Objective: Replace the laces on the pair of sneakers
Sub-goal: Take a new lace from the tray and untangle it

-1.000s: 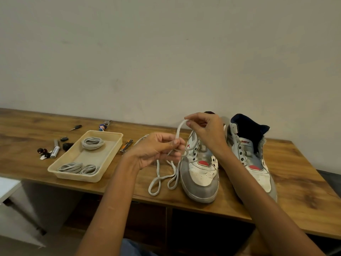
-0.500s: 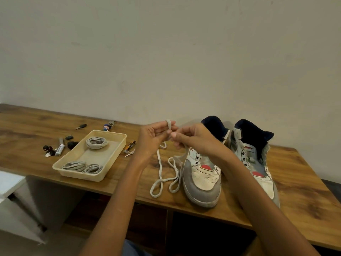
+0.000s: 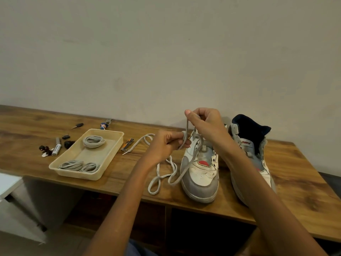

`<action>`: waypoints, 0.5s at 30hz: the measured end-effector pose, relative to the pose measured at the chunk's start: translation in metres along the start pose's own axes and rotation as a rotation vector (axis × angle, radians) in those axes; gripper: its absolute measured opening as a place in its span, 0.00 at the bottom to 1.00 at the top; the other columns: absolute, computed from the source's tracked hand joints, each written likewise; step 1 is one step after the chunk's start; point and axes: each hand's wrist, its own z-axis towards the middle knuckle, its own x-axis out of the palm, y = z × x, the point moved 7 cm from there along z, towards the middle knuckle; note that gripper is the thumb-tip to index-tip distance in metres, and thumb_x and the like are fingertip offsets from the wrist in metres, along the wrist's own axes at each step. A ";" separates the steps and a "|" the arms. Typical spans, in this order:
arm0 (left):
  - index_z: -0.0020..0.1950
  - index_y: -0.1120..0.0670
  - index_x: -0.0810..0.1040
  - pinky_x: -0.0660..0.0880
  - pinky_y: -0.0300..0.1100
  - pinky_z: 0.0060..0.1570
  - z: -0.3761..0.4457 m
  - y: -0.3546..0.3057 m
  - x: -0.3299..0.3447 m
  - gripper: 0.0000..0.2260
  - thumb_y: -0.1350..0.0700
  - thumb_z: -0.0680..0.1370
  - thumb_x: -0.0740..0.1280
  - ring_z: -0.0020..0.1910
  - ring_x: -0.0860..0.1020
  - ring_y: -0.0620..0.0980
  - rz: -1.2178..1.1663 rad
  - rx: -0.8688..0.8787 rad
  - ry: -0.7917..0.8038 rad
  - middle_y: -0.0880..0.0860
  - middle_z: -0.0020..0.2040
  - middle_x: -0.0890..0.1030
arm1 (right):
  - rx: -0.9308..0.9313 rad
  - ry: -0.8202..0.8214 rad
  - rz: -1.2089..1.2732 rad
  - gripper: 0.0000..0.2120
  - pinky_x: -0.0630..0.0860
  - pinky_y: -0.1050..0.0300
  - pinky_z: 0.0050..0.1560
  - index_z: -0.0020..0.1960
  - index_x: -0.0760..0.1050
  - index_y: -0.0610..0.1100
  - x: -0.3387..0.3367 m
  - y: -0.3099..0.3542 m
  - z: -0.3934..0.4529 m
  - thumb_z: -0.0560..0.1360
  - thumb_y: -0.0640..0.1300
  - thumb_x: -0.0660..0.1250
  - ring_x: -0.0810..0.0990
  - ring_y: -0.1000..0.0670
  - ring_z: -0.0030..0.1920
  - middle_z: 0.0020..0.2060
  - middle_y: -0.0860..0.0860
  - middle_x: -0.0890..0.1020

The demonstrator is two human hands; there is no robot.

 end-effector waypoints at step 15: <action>0.43 0.57 0.84 0.79 0.36 0.37 -0.013 -0.029 0.000 0.07 0.59 0.71 0.68 0.29 0.77 0.42 -0.660 -0.067 0.163 0.48 0.31 0.78 | -0.123 -0.138 -0.207 0.24 0.66 0.57 0.32 0.30 0.71 0.44 -0.006 -0.022 0.006 0.77 0.59 0.59 0.68 0.54 0.26 0.24 0.54 0.71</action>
